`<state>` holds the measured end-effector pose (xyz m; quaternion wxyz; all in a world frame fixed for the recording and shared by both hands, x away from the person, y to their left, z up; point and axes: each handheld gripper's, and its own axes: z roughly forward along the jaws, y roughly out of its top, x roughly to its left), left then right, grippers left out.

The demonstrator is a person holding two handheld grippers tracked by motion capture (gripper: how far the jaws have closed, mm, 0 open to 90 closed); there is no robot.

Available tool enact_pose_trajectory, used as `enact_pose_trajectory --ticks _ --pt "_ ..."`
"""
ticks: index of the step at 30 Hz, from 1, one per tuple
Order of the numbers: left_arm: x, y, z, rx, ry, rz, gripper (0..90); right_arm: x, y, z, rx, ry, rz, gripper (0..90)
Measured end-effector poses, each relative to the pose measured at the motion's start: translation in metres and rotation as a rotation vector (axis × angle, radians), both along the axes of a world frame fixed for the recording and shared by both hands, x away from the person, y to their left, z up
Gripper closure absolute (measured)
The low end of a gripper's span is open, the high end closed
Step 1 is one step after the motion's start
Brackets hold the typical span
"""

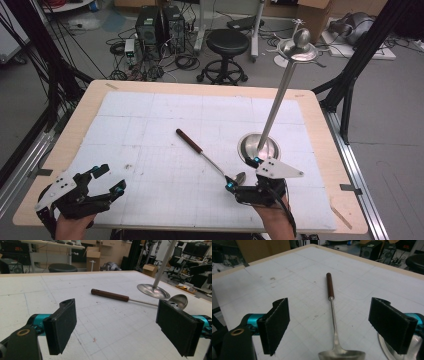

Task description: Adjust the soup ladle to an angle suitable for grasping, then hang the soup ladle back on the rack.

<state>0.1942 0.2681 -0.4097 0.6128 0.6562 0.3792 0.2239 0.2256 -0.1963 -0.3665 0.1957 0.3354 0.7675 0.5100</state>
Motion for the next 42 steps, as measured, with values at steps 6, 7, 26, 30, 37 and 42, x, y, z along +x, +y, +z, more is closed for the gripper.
enact_pose_trajectory --ticks 6,7,26,30,37,42 --pt "0.001 -0.001 -0.001 -0.003 0.004 0.002 17.4 0.013 0.013 0.005 -0.017 0.018 0.022 15.8" --pt "0.002 -0.001 -0.001 -0.007 0.004 0.004 17.4 0.018 0.018 0.007 -0.037 0.031 0.028 15.8" --pt "0.002 0.001 -0.002 -0.009 0.015 -0.007 17.4 0.052 0.045 0.005 -0.130 0.090 0.062 17.0" --pt "0.001 0.001 -0.002 -0.009 0.017 -0.005 17.5 0.066 0.053 0.001 -0.178 0.127 0.074 17.5" --pt "-0.001 0.003 -0.001 -0.006 0.014 0.005 17.5 0.092 0.066 -0.015 -0.288 0.229 0.095 24.6" --pt "-0.002 0.004 -0.002 -0.010 0.018 0.006 17.5 0.102 0.068 -0.024 -0.337 0.280 0.087 29.6"
